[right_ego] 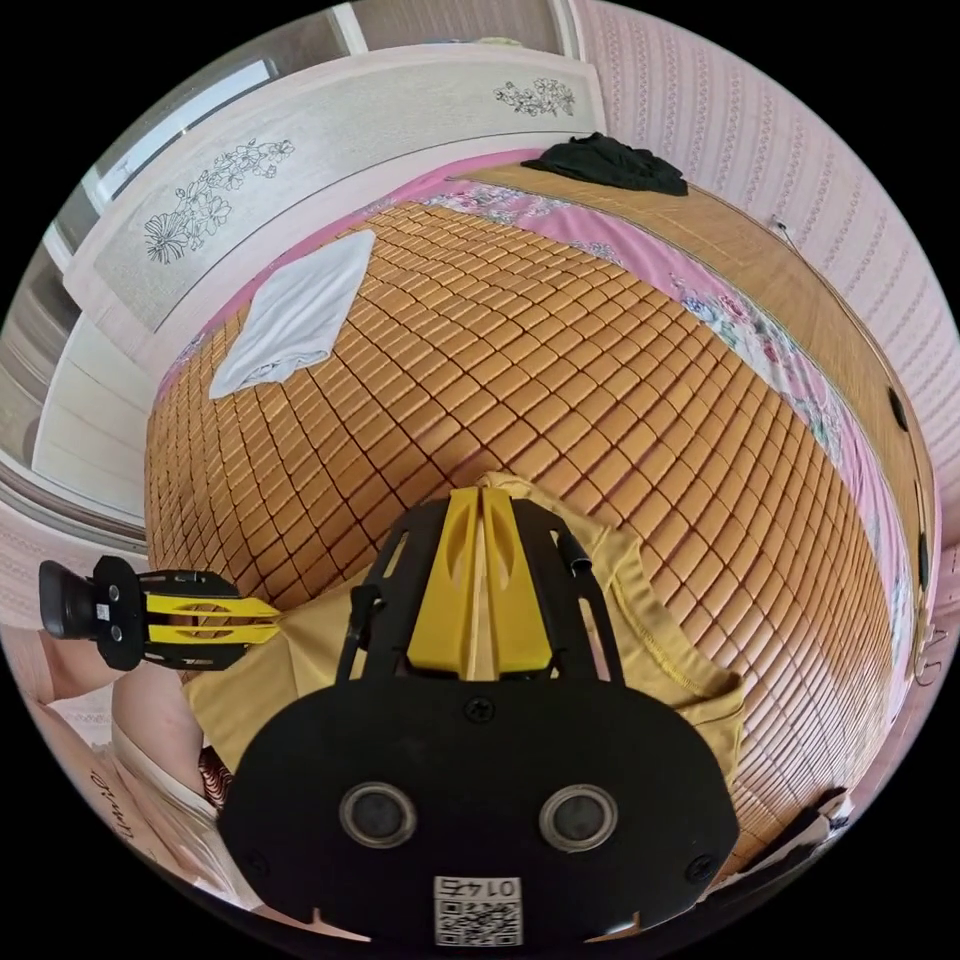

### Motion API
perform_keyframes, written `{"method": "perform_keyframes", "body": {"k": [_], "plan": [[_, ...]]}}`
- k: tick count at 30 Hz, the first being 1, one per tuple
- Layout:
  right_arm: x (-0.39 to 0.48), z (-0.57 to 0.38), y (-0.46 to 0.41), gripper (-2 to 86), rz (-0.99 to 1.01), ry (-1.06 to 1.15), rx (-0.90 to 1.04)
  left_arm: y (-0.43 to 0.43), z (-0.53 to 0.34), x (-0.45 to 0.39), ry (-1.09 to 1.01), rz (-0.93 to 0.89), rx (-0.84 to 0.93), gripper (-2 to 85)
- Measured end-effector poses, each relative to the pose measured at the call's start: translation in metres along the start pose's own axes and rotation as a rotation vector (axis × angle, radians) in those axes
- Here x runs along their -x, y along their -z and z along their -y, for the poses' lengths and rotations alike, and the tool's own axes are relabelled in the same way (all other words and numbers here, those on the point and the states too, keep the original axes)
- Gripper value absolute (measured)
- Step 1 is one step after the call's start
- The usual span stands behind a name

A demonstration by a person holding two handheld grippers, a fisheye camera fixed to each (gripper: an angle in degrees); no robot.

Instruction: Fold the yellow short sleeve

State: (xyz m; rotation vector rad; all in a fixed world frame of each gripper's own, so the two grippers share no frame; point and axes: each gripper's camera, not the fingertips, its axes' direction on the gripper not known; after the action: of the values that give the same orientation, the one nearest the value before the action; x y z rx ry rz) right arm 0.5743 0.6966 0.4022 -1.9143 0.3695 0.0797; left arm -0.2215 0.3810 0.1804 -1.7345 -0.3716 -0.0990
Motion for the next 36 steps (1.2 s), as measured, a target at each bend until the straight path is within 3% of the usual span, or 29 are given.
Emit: {"method": "perform_keyframes", "body": {"k": [7, 12, 18, 24, 30, 36], "plan": [[0.013, 0.019, 0.004, 3.7, -0.035, 0.078, 0.056, -0.024, -0.010, 0.032, 0.158, -0.047, -0.026, 4.2], [-0.005, -0.015, 0.052, 8.0, -0.107, -0.042, -0.042, -0.025, -0.016, 0.038, 0.191, -0.078, -0.060, 5.3], [0.029, -0.123, 0.075, 3.5, -0.021, -0.022, 0.002, -0.047, -0.003, -0.033, 0.049, -0.282, -0.049, 6.1], [0.058, -0.202, 0.061, 2.0, -0.028, -0.037, 0.145, -0.100, 0.017, -0.075, -0.031, -0.252, 0.039, 6.1], [0.058, -0.225, 0.070, 1.9, -0.011, -0.085, 0.066, -0.126, 0.020, -0.079, -0.087, -0.234, 0.161, 5.3], [0.060, -0.276, 0.126, 4.0, -0.049, -0.173, -0.054, -0.134, 0.016, -0.078, -0.047, -0.232, 0.147, 6.3]]}}
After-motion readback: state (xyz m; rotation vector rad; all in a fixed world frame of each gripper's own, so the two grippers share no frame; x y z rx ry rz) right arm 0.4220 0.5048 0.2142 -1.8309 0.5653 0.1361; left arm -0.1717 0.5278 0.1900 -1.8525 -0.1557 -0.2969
